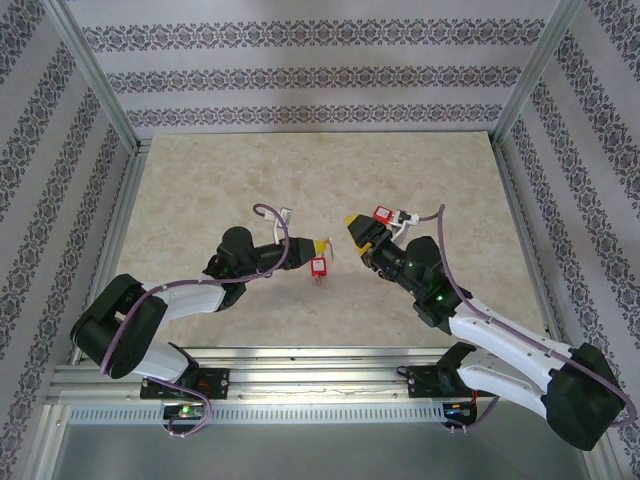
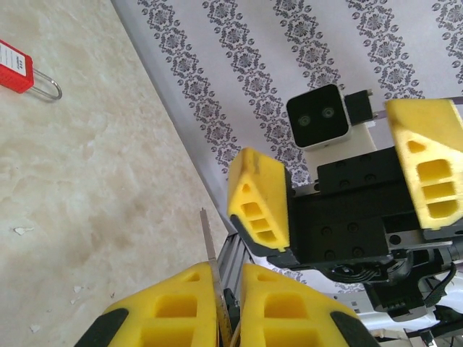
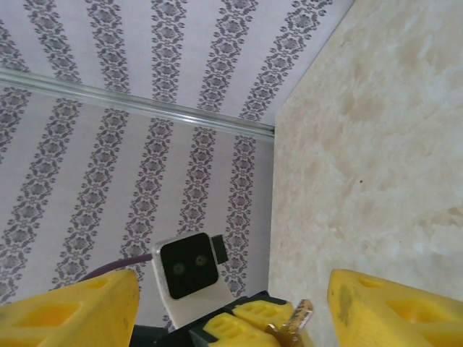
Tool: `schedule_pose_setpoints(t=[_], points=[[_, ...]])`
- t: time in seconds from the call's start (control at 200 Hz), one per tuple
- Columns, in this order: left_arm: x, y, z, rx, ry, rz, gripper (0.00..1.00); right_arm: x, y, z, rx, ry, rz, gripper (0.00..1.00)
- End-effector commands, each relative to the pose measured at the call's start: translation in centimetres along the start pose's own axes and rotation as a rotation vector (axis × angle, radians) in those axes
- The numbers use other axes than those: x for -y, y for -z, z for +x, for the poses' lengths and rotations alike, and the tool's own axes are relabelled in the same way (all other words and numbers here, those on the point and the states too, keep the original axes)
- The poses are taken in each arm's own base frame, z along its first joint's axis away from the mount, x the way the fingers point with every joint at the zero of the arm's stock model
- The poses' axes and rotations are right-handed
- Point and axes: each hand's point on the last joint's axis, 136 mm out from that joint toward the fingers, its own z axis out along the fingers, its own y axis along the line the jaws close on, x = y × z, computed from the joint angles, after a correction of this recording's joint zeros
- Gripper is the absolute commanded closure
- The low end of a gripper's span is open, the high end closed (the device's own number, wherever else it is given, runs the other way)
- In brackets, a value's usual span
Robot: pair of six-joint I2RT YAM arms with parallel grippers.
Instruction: Unlock with the key
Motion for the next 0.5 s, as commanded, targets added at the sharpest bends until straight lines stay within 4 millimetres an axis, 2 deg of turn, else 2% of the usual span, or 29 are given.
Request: schedule_pose_setpoints(t=[0.0,0.145,0.38,0.495], points=[[1.9,-0.2,-0.9,0.035,-0.05,0.065,1.0,1.0,-0.9,0.2,0.003,-0.031,0.014,0.32],[2.2,-0.3,-0.8,0.028,-0.065,0.063,1.0,1.6,-2.2,0.6,-0.002,-0.049,0.024,0.34],[1.9,-0.4,-0.5,0.02,-0.072,0.043,1.0,0.6,-3.3,1.0,-0.018,-0.062,-0.008,0.39],[1.7,-0.4,-0.5,0.027,-0.071,0.034,1.0,0.9,-3.6,1.4,-0.024,-0.08,-0.009,0.43]])
